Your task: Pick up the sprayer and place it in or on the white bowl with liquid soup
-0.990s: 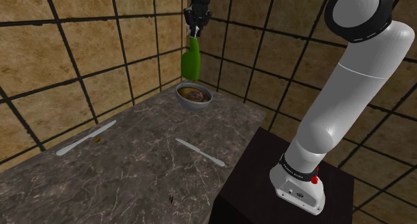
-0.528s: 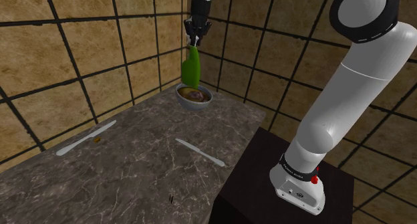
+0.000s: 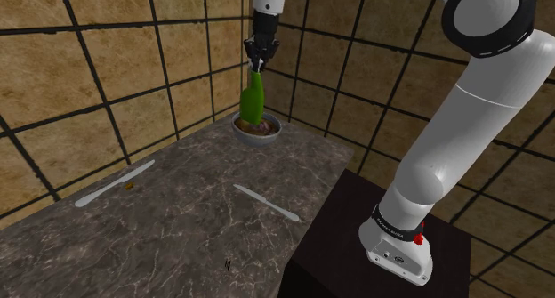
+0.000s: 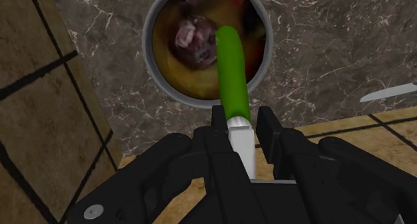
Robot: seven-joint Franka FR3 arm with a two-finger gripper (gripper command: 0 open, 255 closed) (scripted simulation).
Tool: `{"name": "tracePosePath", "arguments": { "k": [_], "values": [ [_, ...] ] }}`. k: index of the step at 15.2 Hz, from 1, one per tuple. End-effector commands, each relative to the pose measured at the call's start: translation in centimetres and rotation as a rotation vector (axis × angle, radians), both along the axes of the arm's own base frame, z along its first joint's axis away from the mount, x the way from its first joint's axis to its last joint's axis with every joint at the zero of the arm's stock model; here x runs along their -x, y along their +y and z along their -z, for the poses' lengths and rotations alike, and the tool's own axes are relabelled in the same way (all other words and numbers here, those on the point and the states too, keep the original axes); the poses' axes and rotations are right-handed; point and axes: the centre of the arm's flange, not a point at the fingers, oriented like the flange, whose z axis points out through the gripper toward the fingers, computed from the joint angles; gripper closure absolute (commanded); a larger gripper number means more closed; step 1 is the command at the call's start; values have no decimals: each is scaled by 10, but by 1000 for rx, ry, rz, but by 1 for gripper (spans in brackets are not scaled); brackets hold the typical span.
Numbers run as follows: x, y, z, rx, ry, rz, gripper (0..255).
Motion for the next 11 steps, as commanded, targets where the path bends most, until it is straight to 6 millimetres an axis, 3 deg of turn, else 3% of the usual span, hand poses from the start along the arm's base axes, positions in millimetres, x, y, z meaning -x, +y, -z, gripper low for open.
{"name": "tracePosePath", "arguments": {
  "k": [1, 6, 7, 11],
  "values": [
    [0, -1, 4, 0, 4, 1, 255],
    [0, -1, 4, 0, 4, 1, 255],
    [0, -1, 4, 0, 4, 1, 0],
    [0, -1, 3, 0, 4, 1, 0]
  ]
}}
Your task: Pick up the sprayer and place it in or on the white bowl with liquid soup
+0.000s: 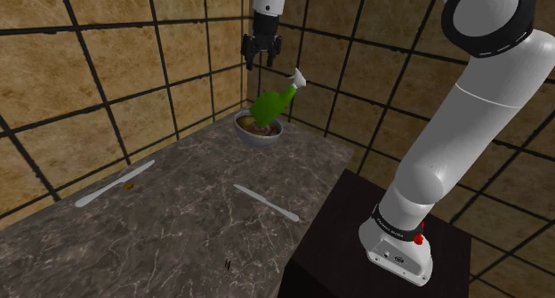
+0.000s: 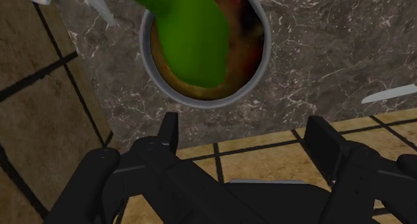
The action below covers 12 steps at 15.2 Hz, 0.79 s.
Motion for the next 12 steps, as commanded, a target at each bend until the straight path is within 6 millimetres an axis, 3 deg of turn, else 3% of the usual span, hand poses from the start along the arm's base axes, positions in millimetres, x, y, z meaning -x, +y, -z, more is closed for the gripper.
{"name": "tracePosePath", "arguments": {
  "k": [1, 5, 12],
  "values": [
    [1, 0, 1, 0, 0, 0, 0],
    [4, -3, -49, 0, 0, 0, 0],
    [4, -3, -49, 0, 0, 0, 0]
  ]
}}
